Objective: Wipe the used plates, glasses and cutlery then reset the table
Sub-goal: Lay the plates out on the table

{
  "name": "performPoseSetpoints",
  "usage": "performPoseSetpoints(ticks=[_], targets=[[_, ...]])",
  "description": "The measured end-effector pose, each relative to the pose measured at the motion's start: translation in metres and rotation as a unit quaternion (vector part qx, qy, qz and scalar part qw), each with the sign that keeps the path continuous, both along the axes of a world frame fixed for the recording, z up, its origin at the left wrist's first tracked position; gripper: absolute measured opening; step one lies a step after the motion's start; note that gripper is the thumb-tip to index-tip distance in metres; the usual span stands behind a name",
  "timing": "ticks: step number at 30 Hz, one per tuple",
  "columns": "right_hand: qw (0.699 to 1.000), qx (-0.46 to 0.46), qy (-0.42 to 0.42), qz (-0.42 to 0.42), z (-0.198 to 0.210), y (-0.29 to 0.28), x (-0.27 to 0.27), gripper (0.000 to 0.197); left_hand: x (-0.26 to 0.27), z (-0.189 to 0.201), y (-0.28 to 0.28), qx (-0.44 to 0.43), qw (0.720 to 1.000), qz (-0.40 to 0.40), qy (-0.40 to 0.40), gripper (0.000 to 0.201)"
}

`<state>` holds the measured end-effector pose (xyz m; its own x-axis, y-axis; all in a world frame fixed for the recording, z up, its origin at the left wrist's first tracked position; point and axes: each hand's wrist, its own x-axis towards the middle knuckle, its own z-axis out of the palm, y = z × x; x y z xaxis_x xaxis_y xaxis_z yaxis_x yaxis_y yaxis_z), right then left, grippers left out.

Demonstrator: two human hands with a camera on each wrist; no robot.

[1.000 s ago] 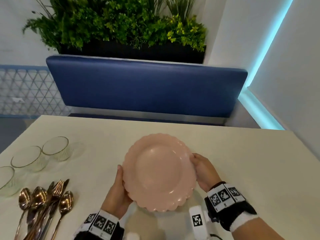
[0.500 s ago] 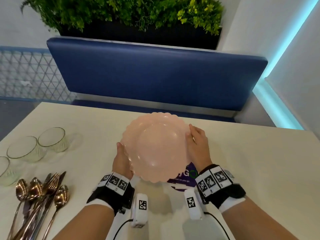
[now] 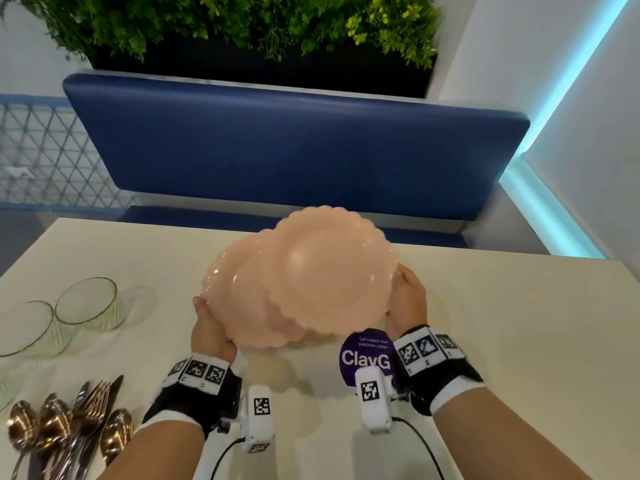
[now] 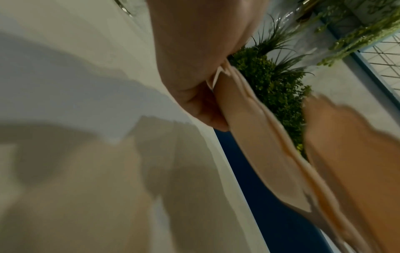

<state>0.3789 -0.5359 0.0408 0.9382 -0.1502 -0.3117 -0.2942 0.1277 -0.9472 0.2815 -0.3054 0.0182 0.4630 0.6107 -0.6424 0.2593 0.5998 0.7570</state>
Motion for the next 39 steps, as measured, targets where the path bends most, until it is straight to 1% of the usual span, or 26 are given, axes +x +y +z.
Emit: performPoseSetpoints(ticks=[2,4,6,8,10,13,18,21,22,23,24,25,26,27,28,30,31,32,33,36,38,39], targets=[[0.997,0.013,0.041,-0.071,-0.008,-0.007,0.012,0.034,-0.005,-0.001,0.015,0.008,1.000,0.017,0.025,0.060],[0.989,0.019,0.072,-0.128,-0.020,-0.009,0.020,0.039,-0.012,-0.003,0.029,0.025,0.998,0.021,0.057,0.060],[0.980,0.029,0.091,-0.176,-0.032,-0.004,0.024,0.038,-0.017,-0.009,0.043,0.027,0.997,0.034,0.064,0.065],[0.975,0.019,0.106,-0.192,-0.043,0.006,0.025,0.038,-0.021,-0.013,0.052,0.026,0.996,0.043,0.078,0.066],[0.977,0.002,0.123,-0.172,-0.054,0.020,0.024,0.039,-0.021,-0.016,0.058,0.023,0.996,0.046,0.071,0.063],[0.981,0.015,0.148,-0.127,-0.063,0.042,0.019,0.037,-0.018,-0.016,0.060,0.021,0.998,0.037,0.044,0.059],[0.987,0.009,0.142,-0.078,-0.067,0.058,0.020,0.031,-0.010,-0.005,0.052,0.008,1.000,0.021,0.003,0.055],[0.988,-0.043,0.140,-0.040,-0.064,0.060,0.019,0.026,-0.005,-0.002,0.045,0.011,1.000,-0.003,-0.005,0.056],[0.988,-0.069,0.134,-0.027,-0.068,0.058,0.021,0.028,-0.003,-0.003,0.042,0.008,1.000,-0.009,-0.006,0.056],[0.986,-0.099,0.135,-0.010,-0.062,0.058,0.019,0.032,0.000,-0.003,0.039,0.004,1.000,-0.018,-0.009,0.057],[0.983,-0.133,0.127,-0.006,-0.064,0.055,0.022,0.037,0.003,-0.003,0.035,0.002,0.999,-0.030,-0.012,0.057],[0.979,-0.167,0.119,0.004,-0.056,0.053,0.022,0.041,0.007,-0.002,0.030,0.003,0.999,-0.045,-0.017,0.056],[0.977,-0.192,0.085,0.019,-0.056,0.049,0.024,0.039,0.012,-0.001,0.024,0.005,0.998,-0.056,-0.022,0.055],[0.979,-0.191,0.057,0.051,-0.046,0.046,0.022,0.033,0.017,0.000,0.015,0.005,0.997,-0.067,-0.027,0.054],[0.979,-0.185,0.023,0.082,-0.045,0.040,0.024,0.027,0.022,0.000,0.006,0.009,0.996,-0.083,-0.031,0.053],[0.977,-0.168,0.012,0.133,-0.034,0.028,0.020,0.042,0.032,0.004,-0.016,0.022,0.992,-0.123,-0.033,0.051],[0.974,-0.178,0.018,0.141,-0.028,0.021,0.016,0.047,0.037,0.006,-0.027,0.027,0.990,-0.135,-0.034,0.051],[0.973,-0.185,0.006,0.134,-0.029,0.011,0.018,0.048,0.042,0.007,-0.038,0.028,0.989,-0.141,-0.031,0.052],[0.973,-0.199,-0.005,0.116,-0.021,-0.001,0.016,0.045,0.047,0.010,-0.050,0.031,0.988,-0.146,-0.027,0.054],[0.974,-0.215,-0.059,0.032,-0.012,-0.043,0.021,0.032,0.063,0.011,-0.083,0.019,0.988,-0.149,-0.024,0.061],[0.986,-0.146,-0.071,0.023,-0.004,-0.073,0.023,0.029,0.071,0.009,-0.110,0.021,0.988,-0.153,-0.022,0.061],[0.993,-0.096,-0.056,0.033,-0.001,-0.089,0.024,0.029,0.075,0.010,-0.124,0.018,0.988,-0.153,-0.022,0.060]])
